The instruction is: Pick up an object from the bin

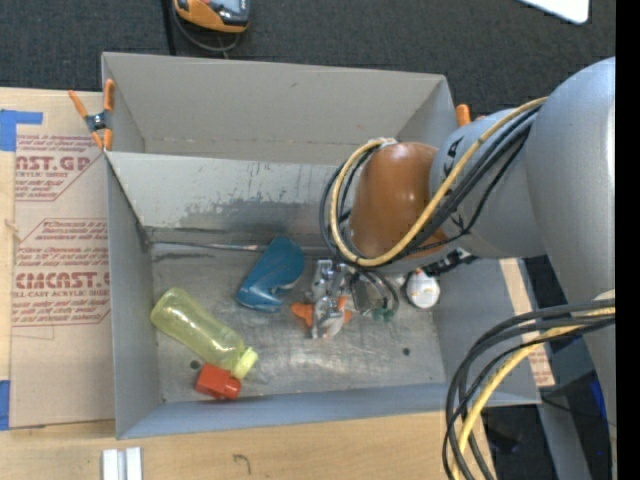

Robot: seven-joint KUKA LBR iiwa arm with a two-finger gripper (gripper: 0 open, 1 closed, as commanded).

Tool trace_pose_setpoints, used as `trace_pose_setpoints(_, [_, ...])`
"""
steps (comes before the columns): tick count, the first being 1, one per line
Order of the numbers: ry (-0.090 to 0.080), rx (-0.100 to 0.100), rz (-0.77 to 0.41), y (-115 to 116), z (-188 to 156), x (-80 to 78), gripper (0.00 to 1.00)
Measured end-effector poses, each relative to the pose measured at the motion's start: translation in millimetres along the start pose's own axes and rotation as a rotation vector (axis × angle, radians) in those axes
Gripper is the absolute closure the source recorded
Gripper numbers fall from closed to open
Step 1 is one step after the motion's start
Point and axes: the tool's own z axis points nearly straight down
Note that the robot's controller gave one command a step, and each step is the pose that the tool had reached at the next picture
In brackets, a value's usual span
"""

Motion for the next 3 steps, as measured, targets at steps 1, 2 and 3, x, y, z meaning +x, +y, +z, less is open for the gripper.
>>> trace_pose_setpoints(1, [0.0, 0.0, 0.0, 0.0, 0.0, 0.0, 1.0])
trace_pose_setpoints(2, [0.017, 0.003, -0.025, 8.3, -40.4, 8.1, 1.0])
trace_pose_setpoints(3, [0.006, 0.003, -0.018, -9.0, -191.2, -7.5, 1.0])
